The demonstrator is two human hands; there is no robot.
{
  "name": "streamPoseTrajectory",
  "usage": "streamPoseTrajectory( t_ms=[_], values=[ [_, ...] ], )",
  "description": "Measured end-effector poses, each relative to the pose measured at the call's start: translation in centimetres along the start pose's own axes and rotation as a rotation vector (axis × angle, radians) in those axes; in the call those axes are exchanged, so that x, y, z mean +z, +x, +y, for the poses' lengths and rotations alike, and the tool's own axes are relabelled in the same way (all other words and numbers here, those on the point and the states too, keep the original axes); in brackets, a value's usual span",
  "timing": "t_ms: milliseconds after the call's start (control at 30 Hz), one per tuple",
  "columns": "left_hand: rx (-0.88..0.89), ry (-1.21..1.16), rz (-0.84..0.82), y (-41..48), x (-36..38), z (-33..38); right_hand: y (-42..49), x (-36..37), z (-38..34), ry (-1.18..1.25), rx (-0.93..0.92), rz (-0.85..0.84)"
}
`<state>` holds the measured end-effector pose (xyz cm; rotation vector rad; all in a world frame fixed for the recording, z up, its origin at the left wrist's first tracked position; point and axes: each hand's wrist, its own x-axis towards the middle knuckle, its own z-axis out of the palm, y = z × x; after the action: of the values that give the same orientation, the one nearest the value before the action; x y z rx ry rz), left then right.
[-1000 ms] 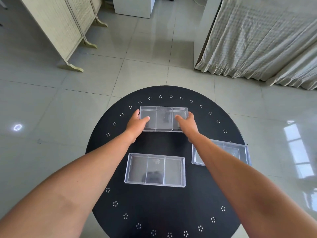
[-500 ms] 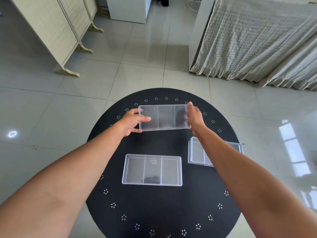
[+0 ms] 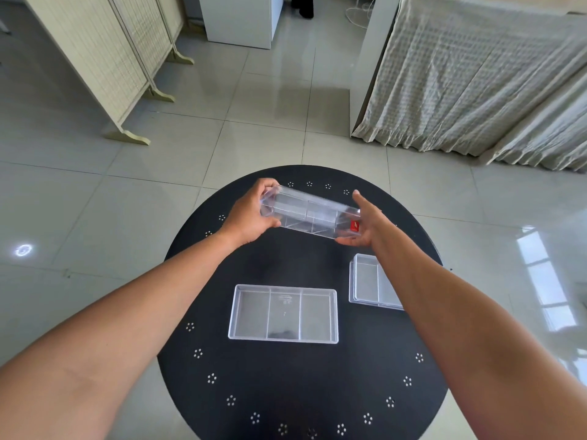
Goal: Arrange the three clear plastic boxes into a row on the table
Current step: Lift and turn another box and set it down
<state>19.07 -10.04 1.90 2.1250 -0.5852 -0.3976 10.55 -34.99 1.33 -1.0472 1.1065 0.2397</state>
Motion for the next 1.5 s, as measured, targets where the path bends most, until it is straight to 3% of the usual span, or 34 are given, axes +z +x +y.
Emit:
streamPoseTrajectory(
  t_ms=[167, 233, 433, 533, 733, 967, 1500],
  values=[
    [0.017, 0.02, 0.055, 0.0, -0.2, 0.0, 0.5, -0.1, 0.4, 0.065, 0.034, -0.028],
    [-0.09, -0.153, 0.069, 0.4, -0.2, -0.1, 0.4, 0.2, 0.5, 0.111, 0.007, -0.03],
    [-0.488, -0.739, -0.109, 1.3, -1.0, -1.5, 0.9, -0.5, 1.0, 0.075, -0.084, -0.039],
    [-0.605, -0.863, -0.062, 1.3, -0.8, -1.4, 1.2, -0.6, 1.2, 0.06, -0.121, -0.078],
    [-0.675, -0.694, -0.038, 1.3, 0.5, -1.5, 0.7, 0.4, 1.6, -0.119, -0.194, -0.109],
    [-0.64, -0.527, -0.08, 1.0, 2.0, -1.7, 1.1, 0.7, 2.3, -0.295, -0.298, 0.005],
    [-0.574, -0.405, -0.086, 1.8, 4.7, -1.8, 1.6, 0.0, 3.3, -0.258, -0.256, 0.069]
  ],
)
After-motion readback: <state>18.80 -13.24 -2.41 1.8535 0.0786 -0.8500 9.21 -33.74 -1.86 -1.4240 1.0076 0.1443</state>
